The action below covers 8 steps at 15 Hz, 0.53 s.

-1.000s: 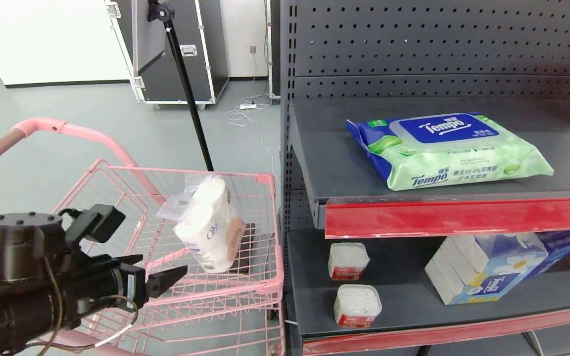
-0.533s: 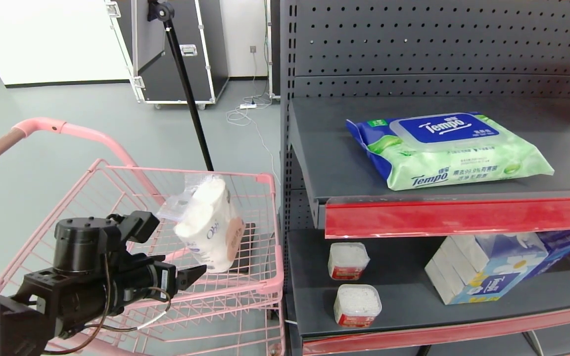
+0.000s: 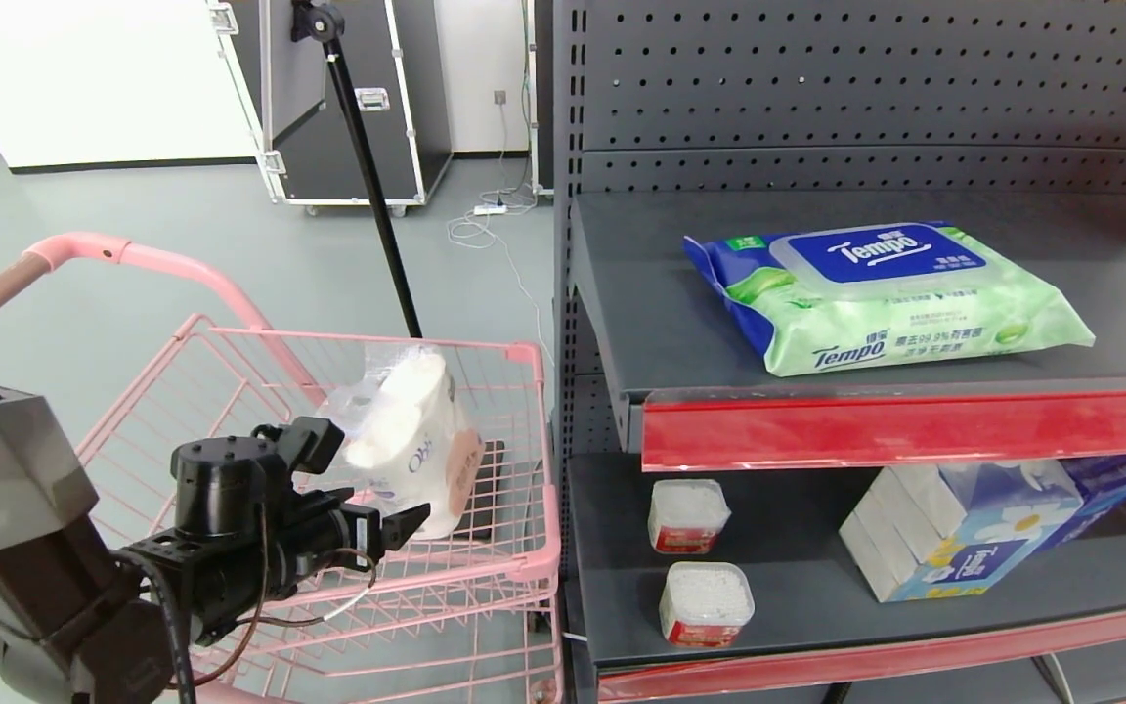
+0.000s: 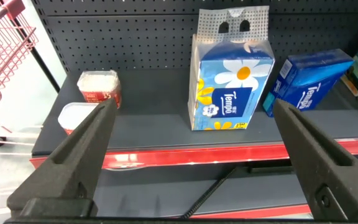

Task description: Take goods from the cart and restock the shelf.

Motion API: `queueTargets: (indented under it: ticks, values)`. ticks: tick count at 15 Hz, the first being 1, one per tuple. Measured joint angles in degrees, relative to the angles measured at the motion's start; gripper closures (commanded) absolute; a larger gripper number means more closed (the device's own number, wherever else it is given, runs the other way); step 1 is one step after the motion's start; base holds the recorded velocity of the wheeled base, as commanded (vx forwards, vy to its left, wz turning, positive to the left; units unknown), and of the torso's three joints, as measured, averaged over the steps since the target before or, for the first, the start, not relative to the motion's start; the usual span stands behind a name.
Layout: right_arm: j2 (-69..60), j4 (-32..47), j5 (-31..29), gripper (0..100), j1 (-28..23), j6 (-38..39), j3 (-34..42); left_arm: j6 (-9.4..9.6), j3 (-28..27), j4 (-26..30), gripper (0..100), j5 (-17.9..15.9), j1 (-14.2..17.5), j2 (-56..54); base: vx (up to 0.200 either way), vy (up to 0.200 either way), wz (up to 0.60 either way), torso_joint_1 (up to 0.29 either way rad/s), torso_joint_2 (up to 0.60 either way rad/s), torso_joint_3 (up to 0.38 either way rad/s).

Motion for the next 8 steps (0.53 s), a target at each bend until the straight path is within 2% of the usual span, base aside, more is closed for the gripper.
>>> queueTargets:
  ticks: [2,5,8]
  values:
    - [0.0,0.0,0.0,0,0.0,0.0,0.0,-1.87,-1.1,-1.6,0,0.4,-0.4,1.8,0.000,0.000,0.00,0.000,0.00,0.000]
    - [0.0,0.0,0.0,0,0.0,0.0,0.0,-4.55,-4.8,-2.2,0,3.2,-0.7,3.9,0.000,0.000,0.00,0.000,0.00,0.000]
    - [0.0,0.0,0.1,0,0.0,0.0,0.0,-4.74,-7.7,-8.3,0,4.9,-0.7,6.5,0.000,0.000,0.00,0.000,0.00,0.000]
